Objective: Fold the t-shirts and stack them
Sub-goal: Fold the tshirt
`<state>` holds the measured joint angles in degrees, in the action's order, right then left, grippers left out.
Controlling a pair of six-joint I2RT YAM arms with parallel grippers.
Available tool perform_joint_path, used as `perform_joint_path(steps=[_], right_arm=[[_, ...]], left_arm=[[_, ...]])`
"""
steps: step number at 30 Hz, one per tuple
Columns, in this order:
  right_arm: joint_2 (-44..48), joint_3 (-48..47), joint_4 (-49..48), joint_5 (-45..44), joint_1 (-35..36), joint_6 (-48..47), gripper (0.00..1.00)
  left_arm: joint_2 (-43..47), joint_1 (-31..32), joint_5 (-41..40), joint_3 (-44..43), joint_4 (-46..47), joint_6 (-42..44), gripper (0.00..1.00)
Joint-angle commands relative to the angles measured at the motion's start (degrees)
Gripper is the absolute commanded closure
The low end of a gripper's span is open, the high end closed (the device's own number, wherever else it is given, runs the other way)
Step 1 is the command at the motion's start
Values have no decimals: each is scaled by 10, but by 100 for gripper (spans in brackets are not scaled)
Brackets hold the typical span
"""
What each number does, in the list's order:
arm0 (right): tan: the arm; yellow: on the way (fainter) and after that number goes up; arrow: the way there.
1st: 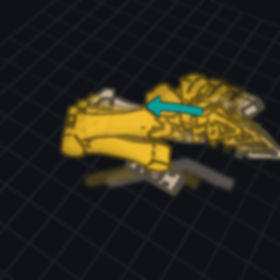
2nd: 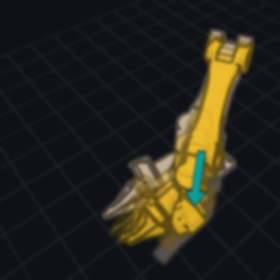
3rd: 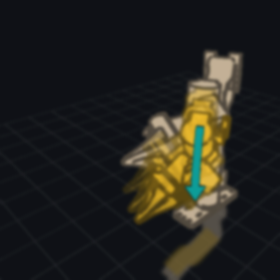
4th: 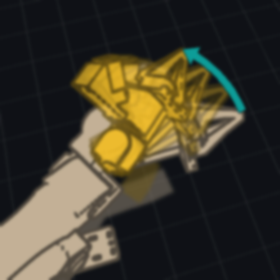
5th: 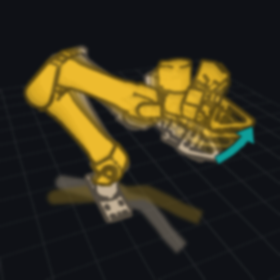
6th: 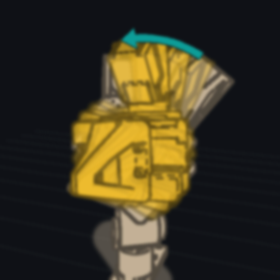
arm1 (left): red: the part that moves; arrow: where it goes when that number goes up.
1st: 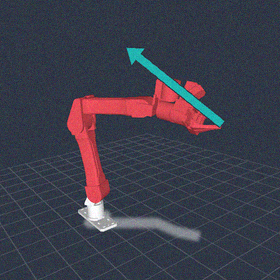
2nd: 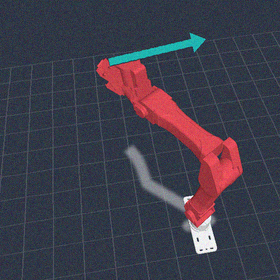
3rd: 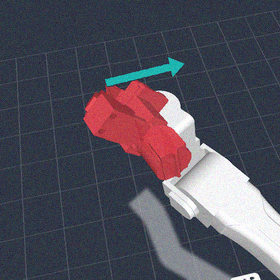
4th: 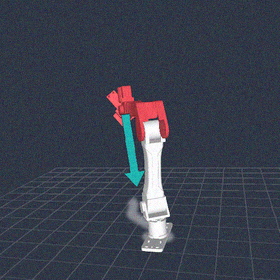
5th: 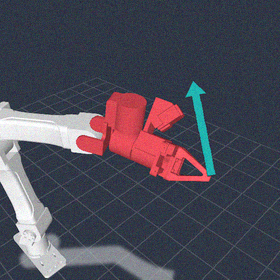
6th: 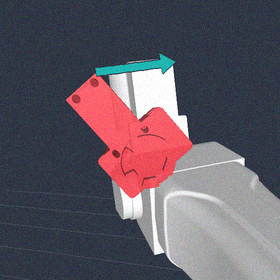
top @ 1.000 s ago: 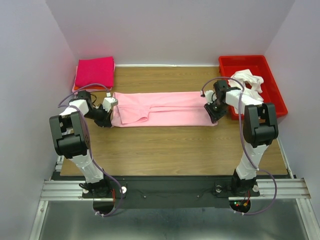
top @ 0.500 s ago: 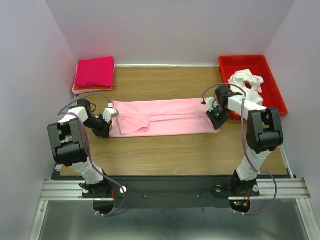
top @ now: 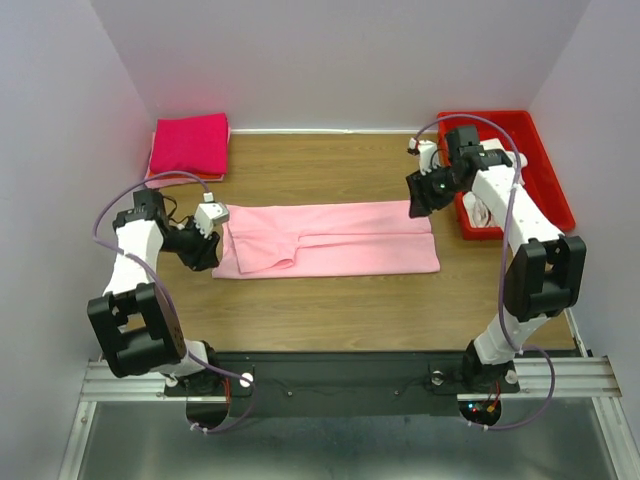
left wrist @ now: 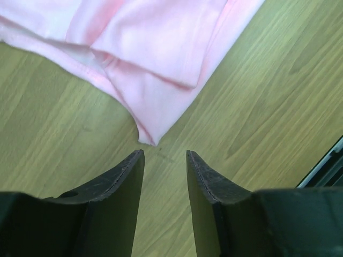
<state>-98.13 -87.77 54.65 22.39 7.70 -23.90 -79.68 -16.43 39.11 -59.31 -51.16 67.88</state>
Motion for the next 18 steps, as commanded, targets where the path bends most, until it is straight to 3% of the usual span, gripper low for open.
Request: perform_joint_path(steps=[1,9,13,18], right_arm=[[7,4,-68,159,40,141,46],[-32,96,-337,167,179,377,45],[-73,96,-432,160,223,477,44],[-154,66,-481,164,266,567,42]], left_arm=[[-17,1,86,22,0,-77,51],[-90,7,93,0,19,-115,52],[-129,13,103,-14,17,-117,52],[-166,18,105,-32,3,-109,52]])
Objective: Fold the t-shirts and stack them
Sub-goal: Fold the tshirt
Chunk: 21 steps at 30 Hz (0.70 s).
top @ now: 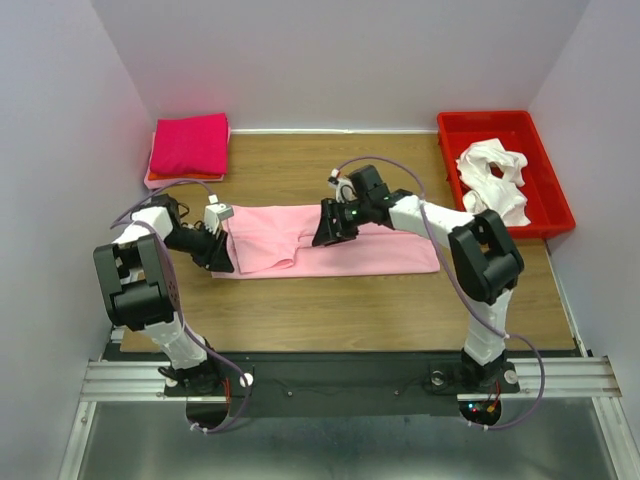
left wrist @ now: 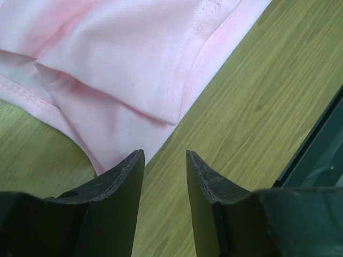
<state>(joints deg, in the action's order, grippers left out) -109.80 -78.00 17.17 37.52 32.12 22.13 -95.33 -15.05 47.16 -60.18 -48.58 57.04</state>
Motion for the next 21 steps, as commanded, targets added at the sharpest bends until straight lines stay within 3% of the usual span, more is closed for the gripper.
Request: perform_joint_path(steps=[1,15,21], right_arm=[[-46,-39,-119,13,32,115,41],[-139,-76,-149,39,65,188,39],[-155,-80,-152,51,71,197,44]], left_arm=[[-15,8,25,-26,-24,-2,52],[-63,36,4,-41,10,-36,50],[-72,51,0,-42,11,-35,50]])
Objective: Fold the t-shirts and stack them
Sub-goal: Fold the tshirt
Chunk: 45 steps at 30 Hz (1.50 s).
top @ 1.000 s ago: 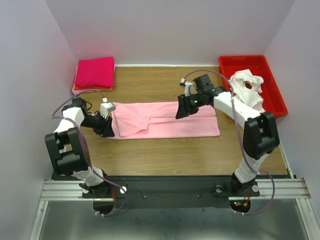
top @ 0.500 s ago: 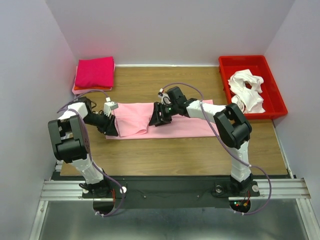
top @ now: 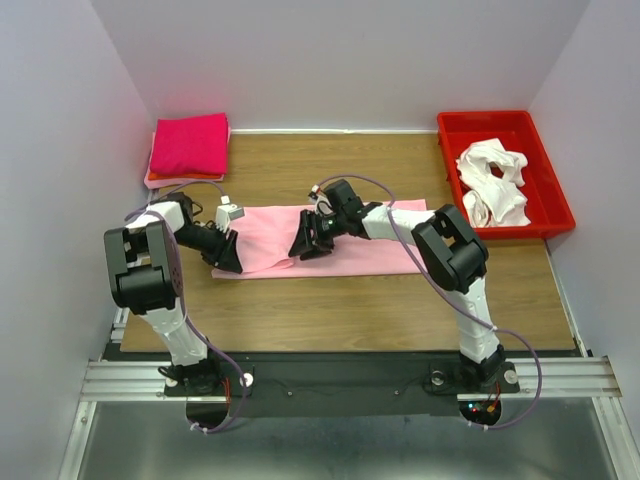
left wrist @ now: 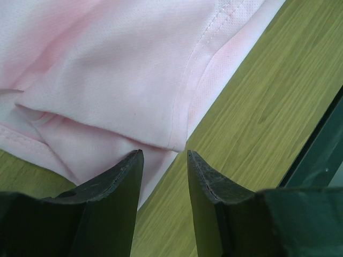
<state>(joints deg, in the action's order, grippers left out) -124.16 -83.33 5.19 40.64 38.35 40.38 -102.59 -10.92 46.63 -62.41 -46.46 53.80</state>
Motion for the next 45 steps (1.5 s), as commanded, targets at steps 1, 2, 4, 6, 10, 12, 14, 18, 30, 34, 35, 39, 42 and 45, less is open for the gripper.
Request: perform_joint_path(steps=[1,2,4,6,10,12,14,18,30,34,35,39,42,45], right_arm=[[-13,-26,-33,20,9,15,44],[-13,-26,-33,22,10,16,46],[-15,-28,-35,25,14,20,47],[-18,-31,-36,26,17,23,49],[-26,-38,-37,29,18,23,54],[-29,-39,-37,35,18,24,60],[-28,-39,-36,36,18,24,63],[-17,-42,-36,38,18,22,76],[-36,-97,-37,59,-9,51,83],[-49,-113,-39,70,-24,64,74],[-54,-117,-40,70,-26,66,68],[-64,-127,-39,75,-35,68,32],[-58,-127,-39,74,-44,64,25],[-43,-120,-40,69,-55,52,25]], left_arm=[[-1,12,5,-20,-11,-3,50],[-2,14,5,-21,-11,-3,51],[-6,18,5,-21,-9,-4,51],[-11,21,5,-23,-9,-4,53],[-21,23,7,-26,-8,-8,56],[-23,25,8,-29,-8,-6,60],[-24,26,10,-30,-11,-5,70],[-14,26,20,-38,-29,5,89],[-37,20,77,-166,-93,5,100],[-87,19,102,-229,-105,-11,91],[-95,18,108,-240,-107,-14,84],[-131,15,139,-296,-114,-28,64],[-149,7,150,-320,-91,-53,61],[-150,-9,169,-322,-40,-109,59]])
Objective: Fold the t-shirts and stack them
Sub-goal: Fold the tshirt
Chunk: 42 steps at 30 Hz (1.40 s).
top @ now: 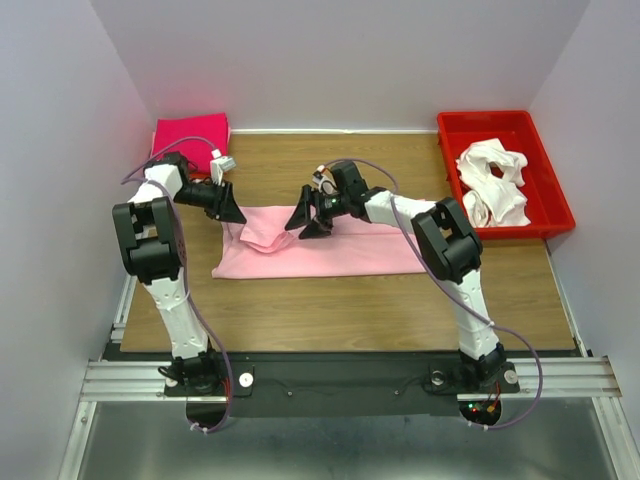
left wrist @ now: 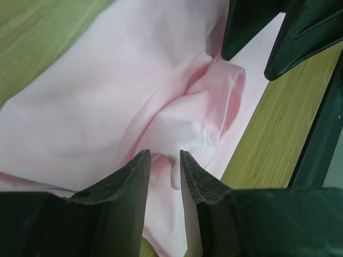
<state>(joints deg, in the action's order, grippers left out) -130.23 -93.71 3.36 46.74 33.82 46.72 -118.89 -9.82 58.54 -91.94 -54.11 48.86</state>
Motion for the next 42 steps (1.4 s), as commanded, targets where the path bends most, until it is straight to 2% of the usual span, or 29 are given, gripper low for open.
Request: perform_joint_path(steps=[1,5,7,9,12,15,16,20,24,28,33,35,36,40,42], right_arm=[[21,-16,-21,9,-14,-18,25],[57,6,-19,7,-22,-65,25],[85,27,-17,-2,-25,-100,31],[105,43,-11,-15,-25,-137,34],[139,66,13,-51,-22,-238,34],[155,56,85,-141,-3,-428,30],[158,52,93,-187,4,-462,29],[160,47,101,-277,46,-607,28],[147,37,100,-354,87,-730,26],[133,43,72,-421,136,-786,22],[117,52,30,-452,164,-839,16],[110,50,24,-452,173,-851,16],[104,49,20,-451,176,-858,11],[77,34,9,-452,180,-864,11],[63,15,-10,-482,180,-847,11]], left_arm=[[16,-24,56,-28,37,-64,59],[31,-32,40,-25,-21,0,60],[58,-47,36,12,-52,51,60],[81,-59,27,56,-44,56,59],[115,-69,-7,124,-39,97,59],[131,-73,-30,166,-28,114,59],[131,-73,-31,171,-34,120,59],[123,-73,-35,183,-52,149,62],[127,-73,-48,214,-25,134,65],[118,-73,-41,214,-19,127,67],[116,-72,-42,215,-10,120,67],[116,-73,-42,216,-3,115,67],[117,-73,-43,217,1,113,67],[115,-73,-47,215,10,104,67],[115,-73,-47,215,12,101,67]])
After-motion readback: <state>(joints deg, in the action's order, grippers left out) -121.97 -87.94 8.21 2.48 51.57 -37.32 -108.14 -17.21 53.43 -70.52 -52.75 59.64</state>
